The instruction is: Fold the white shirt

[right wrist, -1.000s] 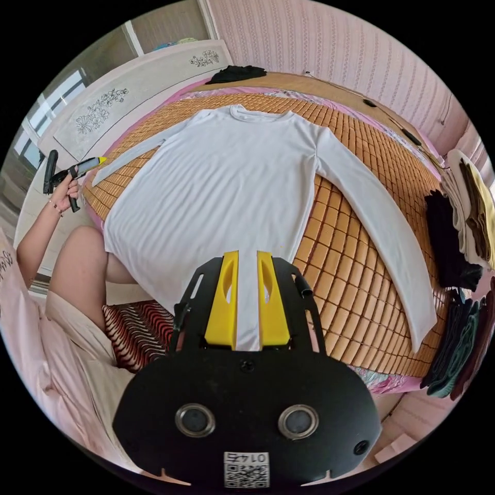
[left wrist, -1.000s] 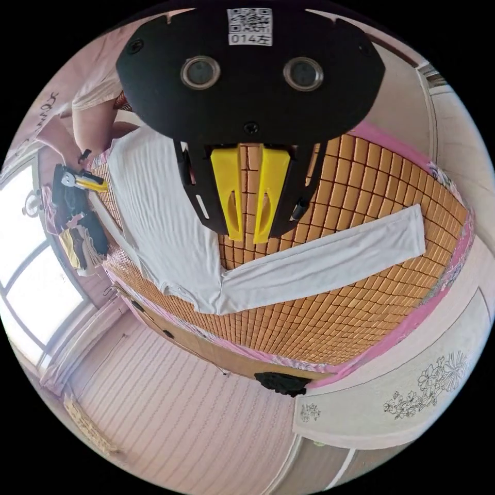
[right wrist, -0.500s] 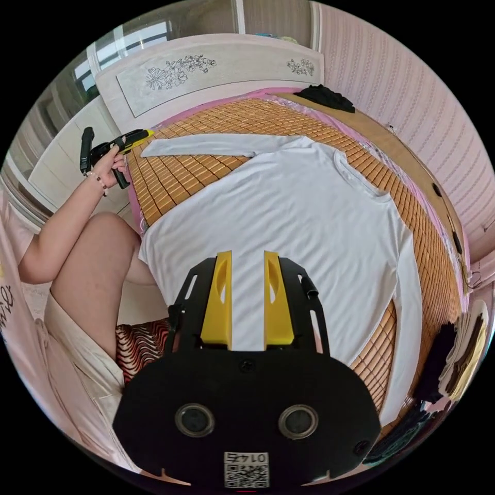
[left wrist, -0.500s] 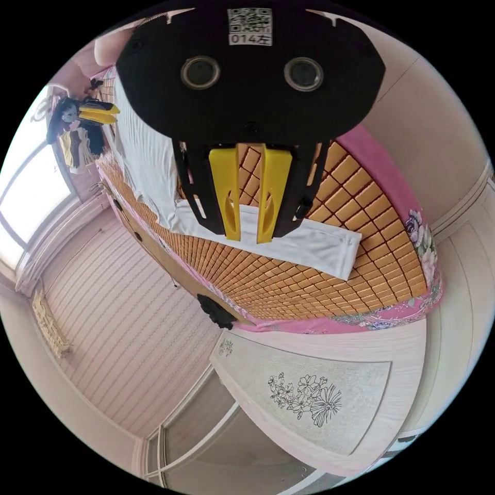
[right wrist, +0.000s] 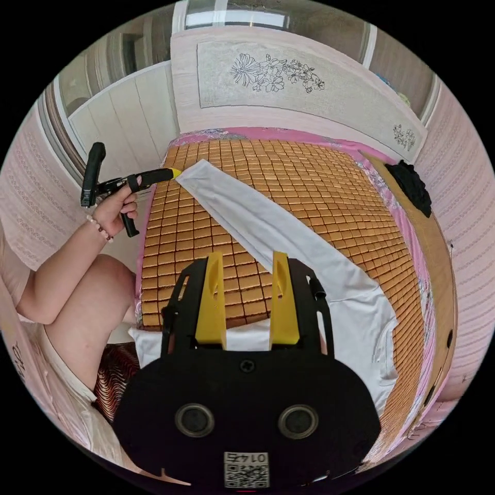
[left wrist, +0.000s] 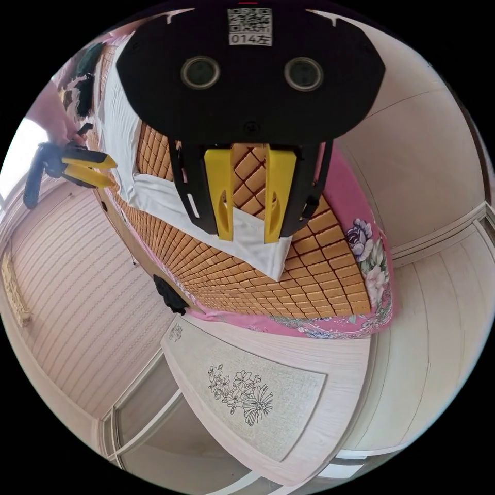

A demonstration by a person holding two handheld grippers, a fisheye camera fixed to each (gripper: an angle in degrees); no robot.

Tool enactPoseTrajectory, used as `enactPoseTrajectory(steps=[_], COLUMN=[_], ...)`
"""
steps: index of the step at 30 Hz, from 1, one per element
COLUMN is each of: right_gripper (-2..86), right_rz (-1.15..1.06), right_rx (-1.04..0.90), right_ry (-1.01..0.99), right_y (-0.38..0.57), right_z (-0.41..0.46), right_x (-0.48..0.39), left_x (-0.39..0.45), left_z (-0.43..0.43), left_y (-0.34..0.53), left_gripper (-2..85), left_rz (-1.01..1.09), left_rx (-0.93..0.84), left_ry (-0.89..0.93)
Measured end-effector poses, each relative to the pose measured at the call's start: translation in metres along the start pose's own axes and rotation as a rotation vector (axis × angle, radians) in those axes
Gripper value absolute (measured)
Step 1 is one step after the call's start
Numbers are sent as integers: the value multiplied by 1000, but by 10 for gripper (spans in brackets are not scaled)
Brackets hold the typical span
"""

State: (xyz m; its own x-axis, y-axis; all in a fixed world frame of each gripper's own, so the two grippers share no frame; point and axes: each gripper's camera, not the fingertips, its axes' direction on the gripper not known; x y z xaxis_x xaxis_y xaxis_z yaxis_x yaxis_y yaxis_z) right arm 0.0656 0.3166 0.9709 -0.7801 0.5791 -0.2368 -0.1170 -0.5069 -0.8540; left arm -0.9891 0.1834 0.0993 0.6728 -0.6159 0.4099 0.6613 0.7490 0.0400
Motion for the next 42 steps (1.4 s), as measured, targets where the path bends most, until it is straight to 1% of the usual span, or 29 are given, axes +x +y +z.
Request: enactPoseTrajectory(steps=[2, 5, 7, 10, 14, 19, 23, 27, 29, 33, 36, 37, 38, 39, 40, 42], right_gripper=[135, 135, 135, 131, 130, 132, 128, 87, 26, 1, -4, -4, -5, -5, -5, -5], right_rz=[-72, -146, -181, -247, -338, -414, -400, -421, -435, -405, -334, -291, -253, -237, -205, -158], right_rx=[-6, -9, -7, -11, -12, -52, -61, -122, -128, -135, -53, -19, 18, 39, 82, 152], right_ry=[-18, -40, -56, -84, -80, -68, -92, -101, -161, -162, -175, -182, -183, -181, -176, -172], right_y=[-41, -88, -115, -156, -198, -231, -243, -241, -236, -229, -218, -212, -204, -199, -188, -164], right_z=[21, 47, 62, 87, 118, 149, 166, 183, 179, 166, 134, 116, 95, 83, 57, 14], right_x=[-7, -19, -27, -45, -74, -100, -109, -112, -111, -105, -87, -75, -62, -56, -41, -19], left_x=[-11, -27, -32, -37, -41, -42, -40, -39, -35, -26, -16, -9, 0, 6, 19, 49], left_z=[1, 5, 7, 13, 18, 26, 30, 31, 32, 31, 25, 19, 11, 9, 6, 2], left_y=[0, -1, 0, -1, 0, 0, 1, 3, 4, 7, 9, 9, 11, 12, 14, 16], left_gripper=[94, 98, 97, 94, 103, 96, 69, 42, 24, -3, -7, -8, -8, -8, -8, -8], left_rz=[-25, -89, -107, -134, -170, -181, -162, -156, -134, -124, -107, -79, -41, -19, 22, 135], left_rx=[5, -18, -19, -29, -39, -63, -84, -92, -103, -109, -59, -3, 69, 97, 115, 111], left_ry=[-56, -43, -62, -30, -53, -63, -75, -90, -109, -102, -48, -3, 52, 79, 119, 108])
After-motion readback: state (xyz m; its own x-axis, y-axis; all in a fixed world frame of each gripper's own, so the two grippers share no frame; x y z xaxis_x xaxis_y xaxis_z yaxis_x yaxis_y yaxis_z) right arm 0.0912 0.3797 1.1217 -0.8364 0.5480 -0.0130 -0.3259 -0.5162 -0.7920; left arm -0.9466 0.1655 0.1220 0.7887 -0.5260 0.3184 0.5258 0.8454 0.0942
